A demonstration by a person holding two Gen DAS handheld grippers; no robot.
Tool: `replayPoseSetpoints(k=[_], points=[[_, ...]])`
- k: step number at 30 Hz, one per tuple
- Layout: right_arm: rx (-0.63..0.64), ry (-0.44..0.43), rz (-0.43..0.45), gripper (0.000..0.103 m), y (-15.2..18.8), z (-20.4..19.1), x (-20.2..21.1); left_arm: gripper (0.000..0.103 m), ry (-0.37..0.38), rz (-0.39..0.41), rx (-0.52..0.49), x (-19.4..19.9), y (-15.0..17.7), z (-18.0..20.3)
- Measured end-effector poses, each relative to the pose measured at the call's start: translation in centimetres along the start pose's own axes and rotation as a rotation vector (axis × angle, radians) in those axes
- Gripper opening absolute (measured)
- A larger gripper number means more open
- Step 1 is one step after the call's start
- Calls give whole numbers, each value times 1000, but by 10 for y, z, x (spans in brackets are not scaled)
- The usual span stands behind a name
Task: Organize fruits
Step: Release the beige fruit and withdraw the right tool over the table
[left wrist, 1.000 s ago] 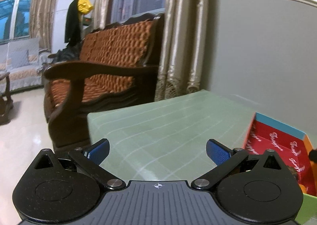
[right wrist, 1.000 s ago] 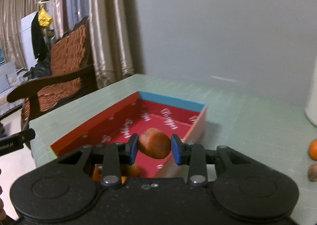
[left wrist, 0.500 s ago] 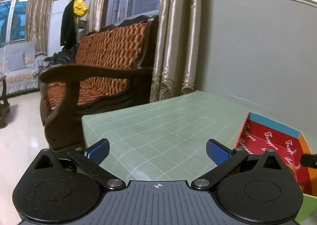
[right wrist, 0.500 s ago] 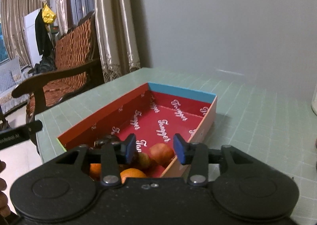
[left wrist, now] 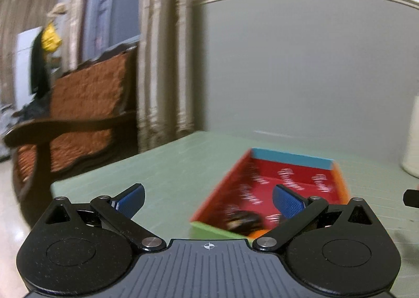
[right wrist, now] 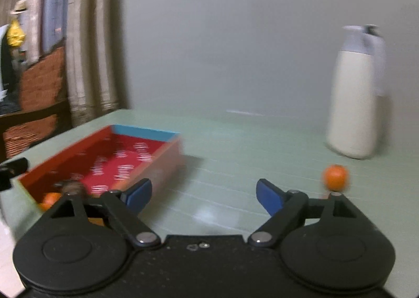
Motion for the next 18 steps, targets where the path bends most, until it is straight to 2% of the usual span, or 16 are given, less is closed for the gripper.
replayPoseSetpoints(k=[3, 10, 18], points=[[-34, 93, 59, 98, 2, 31, 12, 103, 65, 12, -33, 4, -10, 26], [-156, 323, 116, 99, 3, 110, 38, 103, 228, 39, -128, 15, -29, 99], [-279, 556, 176, 101, 10, 178, 67, 103, 430, 47, -255, 21, -40, 193]])
Point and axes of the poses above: each gripper's, at about its wrist camera, not at the fingertips, and x roughly against the way its jaws point, z to its right, y to its underside, the point moved 3 cm from there along -x, roughly the way its jaws point, and after that the axes turned 12 degrees about -x, right-handed, at the moved point
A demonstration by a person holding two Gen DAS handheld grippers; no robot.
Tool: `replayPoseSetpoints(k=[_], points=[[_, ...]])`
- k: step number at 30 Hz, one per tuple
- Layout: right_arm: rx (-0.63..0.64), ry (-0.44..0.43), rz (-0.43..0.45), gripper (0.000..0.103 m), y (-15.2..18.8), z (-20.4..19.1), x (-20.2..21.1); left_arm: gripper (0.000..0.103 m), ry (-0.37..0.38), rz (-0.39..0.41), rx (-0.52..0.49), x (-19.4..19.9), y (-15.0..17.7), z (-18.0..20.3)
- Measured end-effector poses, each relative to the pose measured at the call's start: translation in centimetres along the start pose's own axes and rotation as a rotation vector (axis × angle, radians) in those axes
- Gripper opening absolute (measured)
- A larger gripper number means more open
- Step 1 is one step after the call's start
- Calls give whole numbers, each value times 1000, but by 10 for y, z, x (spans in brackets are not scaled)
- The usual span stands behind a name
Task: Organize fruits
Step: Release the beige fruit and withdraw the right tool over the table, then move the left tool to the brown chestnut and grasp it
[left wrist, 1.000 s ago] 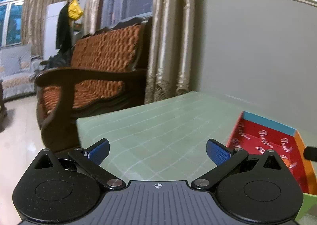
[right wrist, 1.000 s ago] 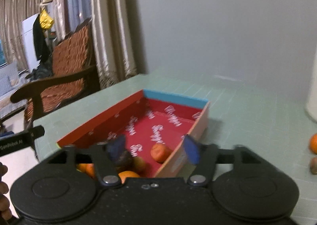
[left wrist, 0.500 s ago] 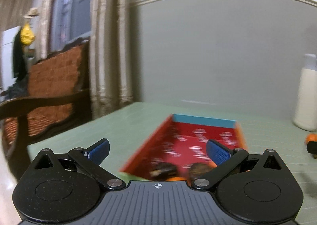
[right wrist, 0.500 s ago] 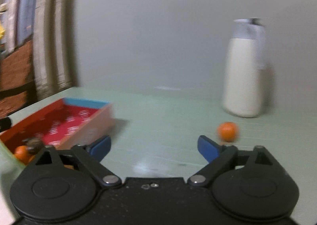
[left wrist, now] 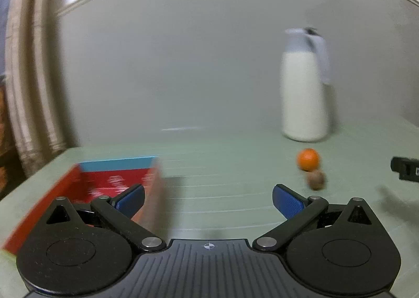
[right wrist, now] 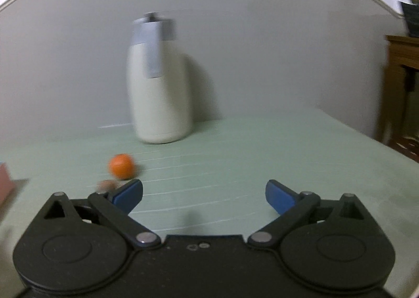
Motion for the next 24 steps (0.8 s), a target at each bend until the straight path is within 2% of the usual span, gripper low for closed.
replayPoseSetpoints(k=[6, 10, 13, 24], points=[[-33, 97, 36, 103, -5, 31, -2, 103, 90, 0, -54, -19, -15, 47], [-35, 150, 78, 103, -8, 44, 1, 103, 132, -17, -72, -32, -20, 68], [-45, 187, 74, 103, -8, 56, -3, 103, 164, -38, -73, -45, -24, 82], [-94, 201, 53, 103, -14, 80, -2, 102, 221, -78, -83, -84, -36, 120]])
Point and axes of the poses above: each gripper's, at about its wrist camera, not at the fingertips, and x roughly against the way its jaws point, z to its right, y to its underside, the point moved 3 cm from there along -x, roughly the way its jaws point, and after that the axes turned 12 degrees about -x, right-handed, at the moved point
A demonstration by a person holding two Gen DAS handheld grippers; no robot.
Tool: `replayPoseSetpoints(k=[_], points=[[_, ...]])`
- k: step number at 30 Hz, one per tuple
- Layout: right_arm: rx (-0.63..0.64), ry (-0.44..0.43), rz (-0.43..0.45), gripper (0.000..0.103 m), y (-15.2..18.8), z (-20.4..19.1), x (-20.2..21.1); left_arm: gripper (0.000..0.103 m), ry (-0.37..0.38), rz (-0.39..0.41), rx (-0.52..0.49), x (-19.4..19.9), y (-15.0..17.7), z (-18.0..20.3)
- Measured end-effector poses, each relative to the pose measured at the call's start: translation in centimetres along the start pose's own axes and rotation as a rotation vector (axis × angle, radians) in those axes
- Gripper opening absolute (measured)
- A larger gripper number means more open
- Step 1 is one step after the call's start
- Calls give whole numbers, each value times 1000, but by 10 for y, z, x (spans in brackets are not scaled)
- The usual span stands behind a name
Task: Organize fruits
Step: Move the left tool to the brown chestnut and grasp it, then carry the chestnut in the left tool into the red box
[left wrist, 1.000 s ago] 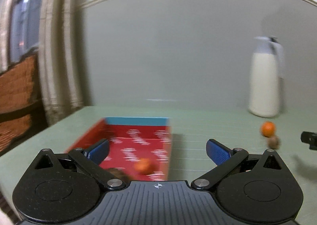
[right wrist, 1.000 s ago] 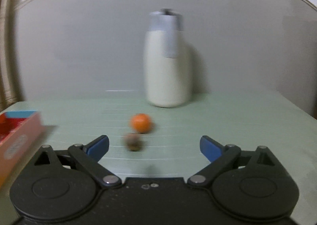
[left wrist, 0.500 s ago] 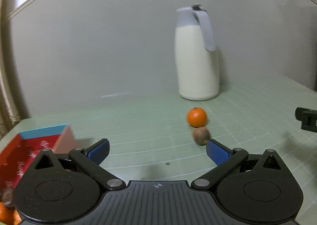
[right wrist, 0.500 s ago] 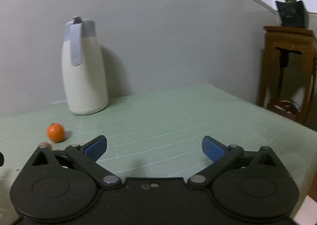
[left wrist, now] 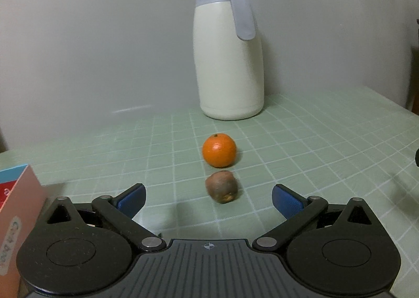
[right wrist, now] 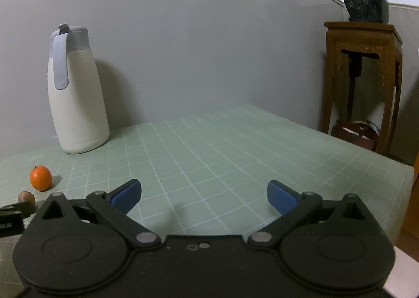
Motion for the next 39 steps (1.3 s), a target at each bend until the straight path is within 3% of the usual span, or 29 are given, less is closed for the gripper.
replayPoseSetpoints(k=[6, 8, 11, 18, 24, 26, 28, 39], points=[[-12, -3, -11, 103, -1, 2, 0, 102, 13, -15, 3, -12, -5, 4], [-17, -9, -15, 103, -1, 2, 0, 89, 28, -29, 8, -17, -6, 4], [-16, -19, -22, 103, -2, 0, -1, 76, 53, -69, 36, -29, -7, 2], [-21, -40, -38, 103, -2, -3, -2, 75, 80, -91, 86, -35, -5, -5], [-22, -53, -49, 103, -1, -4, -2, 50, 106, -99, 79, -39, -7, -6], [-21, -53, -51, 103, -1, -4, -2, 35, 108, -94, 77, -39, -6, -8], [-24, -53, -53, 103, -2, -3, -3, 31, 106, -91, 72, -38, -7, -8], [-19, -63, -48, 103, -1, -4, -2, 31, 90, -76, 79, -26, -4, -6]])
Point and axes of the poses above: each gripper's, at about its wrist camera, not at the fingertips, and x roughly against the way its jaws point, z to its right, y to its underside, the point moved 3 cm from there along -x, roughly the way its jaws point, and after that the axes turned 12 degrees about -x, right-handed, at the moved point
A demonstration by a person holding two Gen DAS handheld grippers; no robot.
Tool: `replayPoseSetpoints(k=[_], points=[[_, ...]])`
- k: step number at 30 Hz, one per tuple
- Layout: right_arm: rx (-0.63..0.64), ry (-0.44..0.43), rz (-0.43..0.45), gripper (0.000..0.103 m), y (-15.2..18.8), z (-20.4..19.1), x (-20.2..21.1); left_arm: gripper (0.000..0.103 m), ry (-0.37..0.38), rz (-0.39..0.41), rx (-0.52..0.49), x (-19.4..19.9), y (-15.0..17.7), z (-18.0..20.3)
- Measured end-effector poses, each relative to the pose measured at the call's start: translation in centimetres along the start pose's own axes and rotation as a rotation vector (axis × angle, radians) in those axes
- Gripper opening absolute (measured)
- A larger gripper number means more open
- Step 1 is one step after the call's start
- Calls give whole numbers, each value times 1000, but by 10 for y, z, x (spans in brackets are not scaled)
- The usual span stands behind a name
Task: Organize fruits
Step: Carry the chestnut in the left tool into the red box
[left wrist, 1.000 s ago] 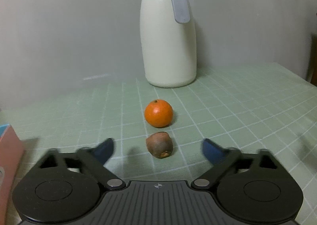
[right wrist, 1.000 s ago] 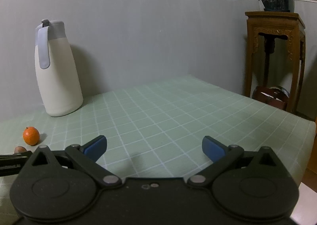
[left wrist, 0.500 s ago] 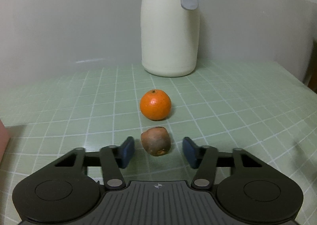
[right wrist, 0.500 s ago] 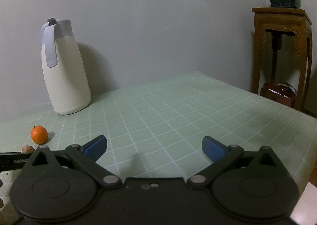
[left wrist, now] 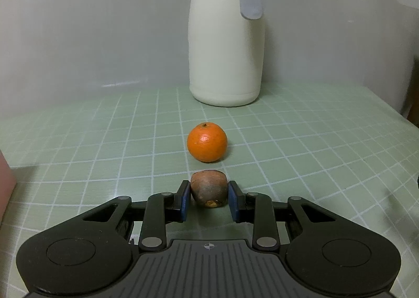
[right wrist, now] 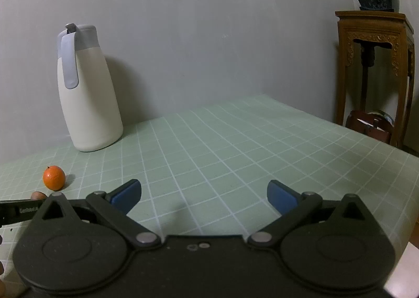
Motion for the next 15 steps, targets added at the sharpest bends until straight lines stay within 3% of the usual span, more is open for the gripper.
replayPoseSetpoints(k=[8, 15], points=[[6, -10, 2, 103, 1, -4, 2, 31, -8, 20, -8, 11, -2, -1], [22, -33, 4, 103, 2, -13, 5, 31, -60, 56, 3, 36, -4, -19]])
Point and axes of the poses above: each gripper's, at about its wrist camera, not at the fingertips, and x roughly against the way its jaws point, z to its right, y to its underside, the point moved 3 cm from there along -x, roughly the way its jaws point, and after that the axes turned 12 degrees about -x, right-handed, at the moved point
